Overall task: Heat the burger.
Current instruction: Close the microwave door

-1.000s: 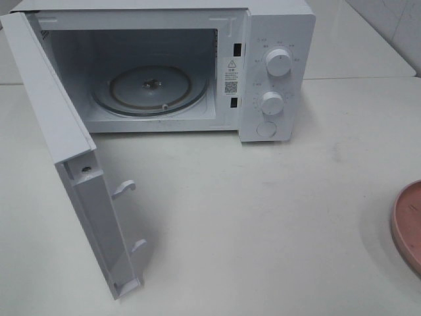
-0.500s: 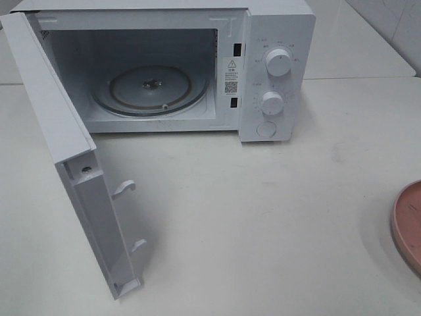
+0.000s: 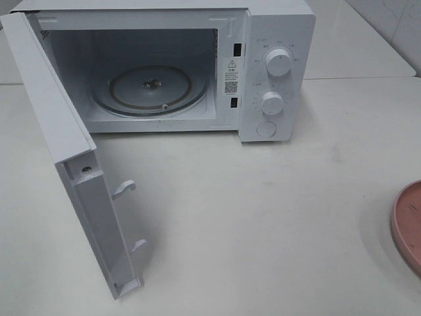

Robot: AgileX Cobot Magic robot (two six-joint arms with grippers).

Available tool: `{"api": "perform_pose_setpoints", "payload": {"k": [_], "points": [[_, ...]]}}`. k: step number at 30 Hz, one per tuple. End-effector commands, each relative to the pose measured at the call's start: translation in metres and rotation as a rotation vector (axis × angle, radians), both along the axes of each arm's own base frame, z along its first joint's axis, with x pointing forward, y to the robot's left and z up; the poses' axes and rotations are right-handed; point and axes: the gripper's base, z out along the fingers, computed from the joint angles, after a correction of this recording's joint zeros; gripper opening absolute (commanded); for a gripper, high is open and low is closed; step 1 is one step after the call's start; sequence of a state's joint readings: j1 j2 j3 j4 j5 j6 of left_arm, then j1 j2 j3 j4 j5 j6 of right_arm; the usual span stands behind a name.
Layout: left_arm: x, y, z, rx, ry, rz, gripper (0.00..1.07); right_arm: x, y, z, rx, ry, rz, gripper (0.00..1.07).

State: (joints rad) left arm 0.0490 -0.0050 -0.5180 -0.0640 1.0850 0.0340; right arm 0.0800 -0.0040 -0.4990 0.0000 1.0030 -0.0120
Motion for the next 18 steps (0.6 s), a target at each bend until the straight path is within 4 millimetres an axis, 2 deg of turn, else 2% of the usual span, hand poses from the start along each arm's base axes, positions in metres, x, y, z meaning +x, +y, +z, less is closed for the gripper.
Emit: {"api": "perform_pose_setpoints", "payload": {"k": [1, 18], "points": [[-0.0017, 0.0003, 0.0004, 0.001, -0.028, 0.003, 0.93, -0.0034, -0.0002, -0.0006, 0.001, -0.030, -0.009, 0.76], [-0.0017, 0.0003, 0.0004, 0.001, -0.028, 0.003, 0.93, -0.0034, -0.0002, -0.0006, 0.001, -0.030, -0.009, 0.76]]}}
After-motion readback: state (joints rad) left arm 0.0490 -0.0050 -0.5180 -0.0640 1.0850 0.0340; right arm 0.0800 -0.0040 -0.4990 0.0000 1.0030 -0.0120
